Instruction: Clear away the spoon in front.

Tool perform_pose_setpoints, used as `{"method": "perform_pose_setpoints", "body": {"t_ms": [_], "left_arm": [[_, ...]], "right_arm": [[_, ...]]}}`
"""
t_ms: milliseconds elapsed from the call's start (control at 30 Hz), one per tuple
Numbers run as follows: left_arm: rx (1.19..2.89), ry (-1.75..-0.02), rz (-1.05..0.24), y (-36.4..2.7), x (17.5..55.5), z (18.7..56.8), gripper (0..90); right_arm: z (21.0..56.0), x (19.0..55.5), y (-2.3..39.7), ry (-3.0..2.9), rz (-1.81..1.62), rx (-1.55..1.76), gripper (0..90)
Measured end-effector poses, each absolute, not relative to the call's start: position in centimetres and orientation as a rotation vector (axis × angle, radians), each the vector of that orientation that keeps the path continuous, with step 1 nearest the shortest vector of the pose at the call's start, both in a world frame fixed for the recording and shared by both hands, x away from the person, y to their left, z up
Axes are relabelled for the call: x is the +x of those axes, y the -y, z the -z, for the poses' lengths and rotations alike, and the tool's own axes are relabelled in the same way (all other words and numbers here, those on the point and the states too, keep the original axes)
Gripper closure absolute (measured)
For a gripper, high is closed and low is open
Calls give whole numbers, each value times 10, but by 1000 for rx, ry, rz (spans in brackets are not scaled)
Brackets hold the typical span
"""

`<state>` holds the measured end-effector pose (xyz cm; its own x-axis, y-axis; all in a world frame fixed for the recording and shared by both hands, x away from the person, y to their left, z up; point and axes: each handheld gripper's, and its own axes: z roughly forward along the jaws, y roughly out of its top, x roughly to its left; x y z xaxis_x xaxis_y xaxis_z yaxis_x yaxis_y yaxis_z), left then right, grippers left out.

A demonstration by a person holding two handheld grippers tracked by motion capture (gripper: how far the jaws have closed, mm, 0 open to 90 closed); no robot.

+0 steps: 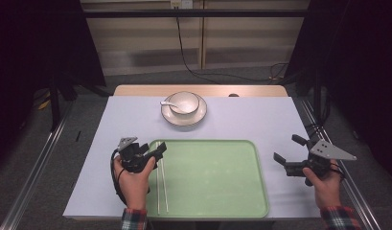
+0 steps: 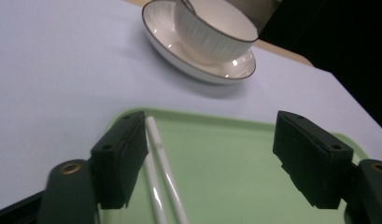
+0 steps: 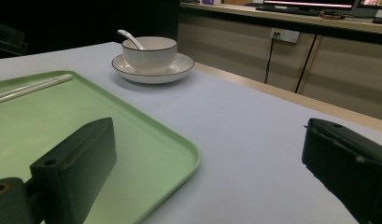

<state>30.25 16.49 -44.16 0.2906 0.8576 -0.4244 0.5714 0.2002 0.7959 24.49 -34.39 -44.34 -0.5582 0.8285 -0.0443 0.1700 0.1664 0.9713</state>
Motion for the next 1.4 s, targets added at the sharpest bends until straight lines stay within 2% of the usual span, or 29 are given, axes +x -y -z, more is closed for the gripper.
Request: {"method": "perform_pose_setpoints", "body": {"t_ms": [100, 567, 1100, 1400], "left_arm": [[1482, -1396, -335, -165, 310, 441, 193], [1465, -1403, -354, -172, 356, 439, 135], [1447, -1389, -395, -170, 408, 437, 99], [1399, -1420, -366, -164, 436, 445, 111]], "right_arm": [[443, 245, 344, -1852, -1424, 942, 22], [443, 245, 345, -1848, -1424, 943, 22], [443, 245, 345, -1845, -1421, 952, 23], [443, 245, 346, -1846, -1422, 945, 23]]}}
